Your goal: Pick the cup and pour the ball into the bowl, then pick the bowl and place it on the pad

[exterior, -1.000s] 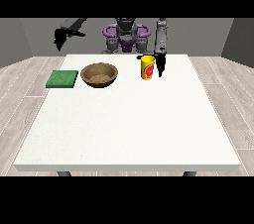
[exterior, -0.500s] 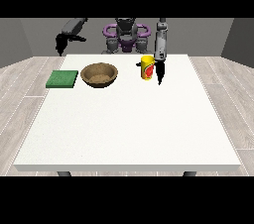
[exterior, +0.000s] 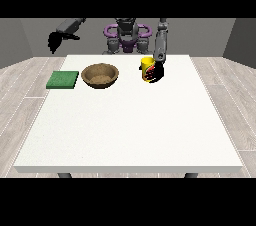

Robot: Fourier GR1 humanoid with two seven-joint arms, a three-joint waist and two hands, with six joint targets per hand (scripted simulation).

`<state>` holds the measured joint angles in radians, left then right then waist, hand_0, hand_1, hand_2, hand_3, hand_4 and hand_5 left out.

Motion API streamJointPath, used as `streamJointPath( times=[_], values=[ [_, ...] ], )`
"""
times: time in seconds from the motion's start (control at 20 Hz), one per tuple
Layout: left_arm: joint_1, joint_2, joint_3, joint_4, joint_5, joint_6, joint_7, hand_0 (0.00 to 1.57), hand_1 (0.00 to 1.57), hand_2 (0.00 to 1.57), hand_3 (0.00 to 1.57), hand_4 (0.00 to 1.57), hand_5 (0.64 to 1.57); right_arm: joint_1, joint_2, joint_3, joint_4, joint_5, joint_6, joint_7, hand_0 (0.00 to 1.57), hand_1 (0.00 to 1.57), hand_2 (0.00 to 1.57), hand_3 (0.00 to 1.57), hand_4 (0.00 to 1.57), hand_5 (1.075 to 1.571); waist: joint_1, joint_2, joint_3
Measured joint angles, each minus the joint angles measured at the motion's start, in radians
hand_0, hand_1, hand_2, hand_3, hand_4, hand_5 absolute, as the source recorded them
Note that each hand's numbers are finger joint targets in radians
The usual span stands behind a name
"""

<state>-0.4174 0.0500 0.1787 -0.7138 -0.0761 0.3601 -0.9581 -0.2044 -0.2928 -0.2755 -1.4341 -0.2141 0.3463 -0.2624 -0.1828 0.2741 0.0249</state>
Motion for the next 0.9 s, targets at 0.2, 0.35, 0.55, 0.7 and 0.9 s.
streamJointPath(
  times=[0.2, 0.35, 0.55, 0.7, 0.9],
  values=[
    [-0.015, 0.002, -0.022, 0.02, -0.023, 0.059, 0.055, 1.31, 1.31, 1.57, 1.57, 1.49, 1.277, 0.006, -0.022, -0.017, 0.033, -0.012, 0.019, 0.016, 0.0, 0.0, 0.0, 0.0, 0.0, 1.569, -0.004, -0.041, -0.0116],
    [-0.016, 0.032, -0.079, 0.02, -0.089, 0.072, 0.169, 1.38, 1.38, 1.57, 1.57, 1.57, 1.341, 0.031, -0.023, -0.023, 0.091, -0.003, 0.017, 0.026, 0.0, 0.0, 0.0, 0.0, 0.0, 1.569, 0.033, -0.132, -0.0176],
    [-0.077, 0.164, -0.129, 0.026, -0.2, 0.104, 0.337, 1.45, 1.45, 1.57, 1.57, 1.57, 1.291, 0.045, -0.024, -0.026, 0.138, 0.003, 0.014, 0.044, 0.0, 0.0, 0.0, 0.0, 0.0, 1.569, 0.058, -0.211, -0.0194],
    [-0.153, 0.246, -0.168, 0.03, -0.276, 0.09, 0.478, 1.46, 1.46, 1.57, 1.57, 1.57, 1.294, 0.034, -0.033, -0.037, 0.179, 0.002, 0.012, 0.054, 0.0, 0.0, 0.0, 0.0, 0.0, 1.568, 0.076, -0.244, -0.0206],
    [-0.226, 0.275, -0.232, 0.033, -0.384, 0.105, 0.636, 1.49, 1.49, 1.57, 1.57, 1.57, 1.273, 0.033, -0.03, -0.042, 0.227, 0.001, 0.019, 0.04, 0.0, 0.0, 0.0, 0.0, 0.0, 1.568, 0.084, -0.266, -0.0221]
  ],
)
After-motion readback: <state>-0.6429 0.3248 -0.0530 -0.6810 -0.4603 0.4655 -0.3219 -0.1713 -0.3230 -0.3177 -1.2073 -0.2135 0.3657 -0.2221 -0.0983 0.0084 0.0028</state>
